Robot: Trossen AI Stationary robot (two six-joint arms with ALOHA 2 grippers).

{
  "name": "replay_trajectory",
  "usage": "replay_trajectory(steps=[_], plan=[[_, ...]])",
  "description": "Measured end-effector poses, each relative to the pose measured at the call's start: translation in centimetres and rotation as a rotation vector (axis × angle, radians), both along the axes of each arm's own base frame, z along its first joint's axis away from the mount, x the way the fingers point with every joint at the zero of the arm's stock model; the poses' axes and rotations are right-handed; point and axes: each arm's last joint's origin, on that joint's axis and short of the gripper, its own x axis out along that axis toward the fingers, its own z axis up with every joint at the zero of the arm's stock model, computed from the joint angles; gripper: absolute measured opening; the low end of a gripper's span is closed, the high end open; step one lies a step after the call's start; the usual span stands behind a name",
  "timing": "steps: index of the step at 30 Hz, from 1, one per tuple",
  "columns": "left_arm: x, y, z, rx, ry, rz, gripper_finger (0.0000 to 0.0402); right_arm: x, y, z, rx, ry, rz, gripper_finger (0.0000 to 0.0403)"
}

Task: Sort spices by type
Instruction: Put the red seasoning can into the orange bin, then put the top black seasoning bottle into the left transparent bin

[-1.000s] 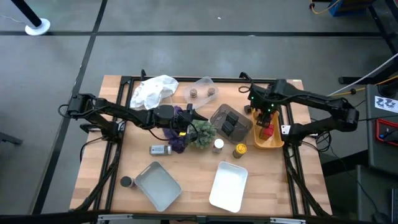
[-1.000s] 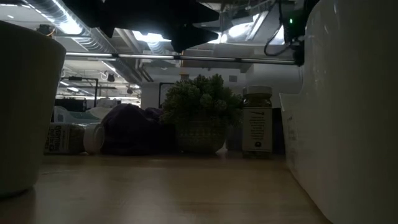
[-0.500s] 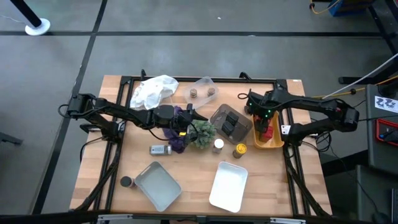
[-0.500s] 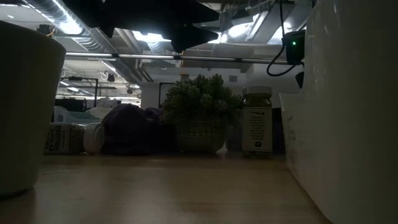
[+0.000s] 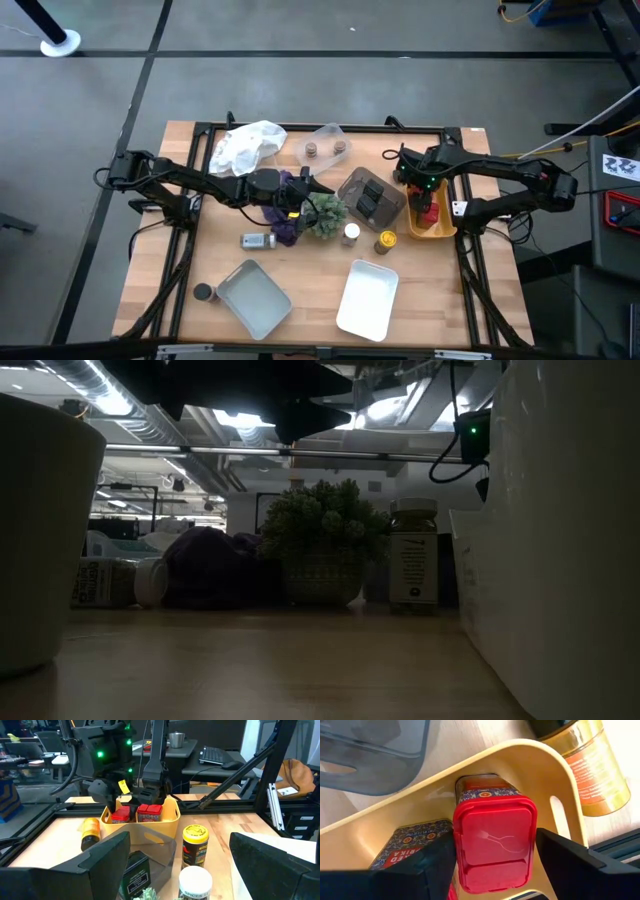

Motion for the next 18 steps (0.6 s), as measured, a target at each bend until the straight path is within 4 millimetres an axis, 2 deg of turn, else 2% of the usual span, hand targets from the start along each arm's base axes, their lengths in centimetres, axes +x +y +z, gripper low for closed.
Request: replay_trajectory(steps=[6,18], plan=[[0.0,0.0,0.0,0.0,0.0,0.0,0.0327,0.0,0.0,0.8,0.004,0.011,0.002,0.0265],[0.0,0.0,0.0,-0.003,0.0,0.0,0.0327,1.1,-0.5,5.7,-0.035,-0.064,0.053,0.0264]])
